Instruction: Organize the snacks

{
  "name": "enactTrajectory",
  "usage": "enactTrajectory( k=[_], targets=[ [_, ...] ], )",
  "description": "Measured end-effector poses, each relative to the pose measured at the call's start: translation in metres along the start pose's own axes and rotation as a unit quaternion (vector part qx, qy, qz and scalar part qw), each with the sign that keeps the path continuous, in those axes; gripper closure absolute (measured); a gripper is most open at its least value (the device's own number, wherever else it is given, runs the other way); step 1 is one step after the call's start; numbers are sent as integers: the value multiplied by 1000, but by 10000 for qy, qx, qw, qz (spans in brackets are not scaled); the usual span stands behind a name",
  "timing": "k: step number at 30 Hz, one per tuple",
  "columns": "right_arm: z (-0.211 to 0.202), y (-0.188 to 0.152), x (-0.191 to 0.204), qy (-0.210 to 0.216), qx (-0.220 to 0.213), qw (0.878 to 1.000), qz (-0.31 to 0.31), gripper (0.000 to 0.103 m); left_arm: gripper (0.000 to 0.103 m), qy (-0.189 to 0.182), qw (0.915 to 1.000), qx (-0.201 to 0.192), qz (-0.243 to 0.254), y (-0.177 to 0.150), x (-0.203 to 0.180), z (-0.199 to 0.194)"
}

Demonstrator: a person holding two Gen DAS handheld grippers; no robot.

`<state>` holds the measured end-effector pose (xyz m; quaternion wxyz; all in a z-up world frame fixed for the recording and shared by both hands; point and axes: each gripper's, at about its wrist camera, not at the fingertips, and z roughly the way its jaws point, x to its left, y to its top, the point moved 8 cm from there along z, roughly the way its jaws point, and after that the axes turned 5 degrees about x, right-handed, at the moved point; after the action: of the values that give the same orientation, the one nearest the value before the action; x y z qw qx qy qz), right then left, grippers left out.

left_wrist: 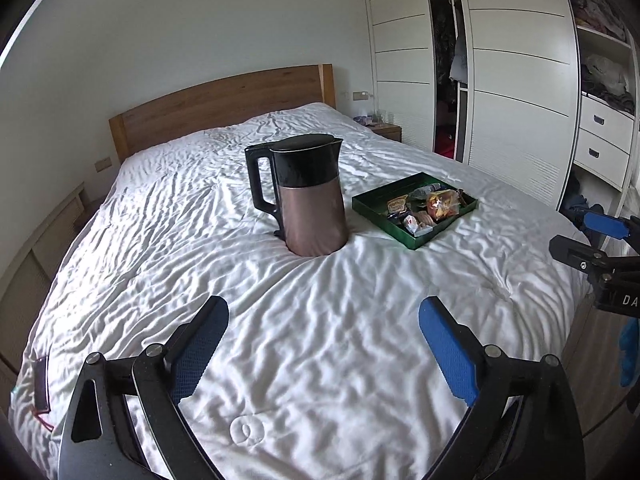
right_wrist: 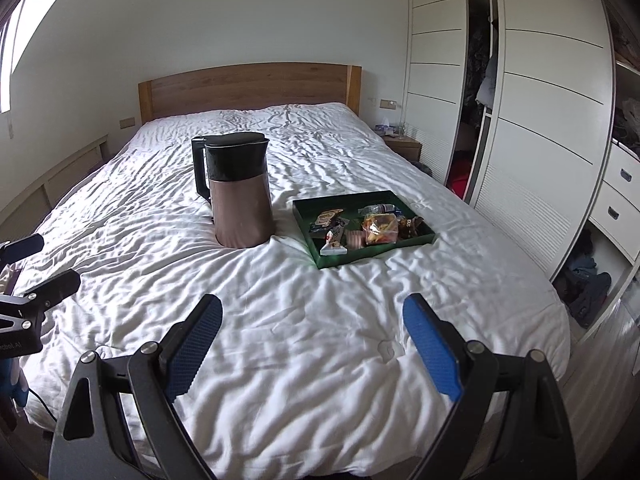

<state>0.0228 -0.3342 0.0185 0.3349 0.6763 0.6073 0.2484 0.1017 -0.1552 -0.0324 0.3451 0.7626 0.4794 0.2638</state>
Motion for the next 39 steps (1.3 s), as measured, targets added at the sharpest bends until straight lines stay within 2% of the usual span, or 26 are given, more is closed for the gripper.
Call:
enactTrajectory(
  k=[13,28,39],
  targets=[
    [-23,-11,-3,-181,-81,9998,72,0,9,70,9999,22,-133,-25,23,-19],
    [-15,-16,-10,-223,9,9996,160,0,9,274,9984,150,-475,-42,60,-16],
    [-11,-21,-5,-174,93,9998,66,0,9,258,9984,235,-443,-47,63,-11]
  ],
)
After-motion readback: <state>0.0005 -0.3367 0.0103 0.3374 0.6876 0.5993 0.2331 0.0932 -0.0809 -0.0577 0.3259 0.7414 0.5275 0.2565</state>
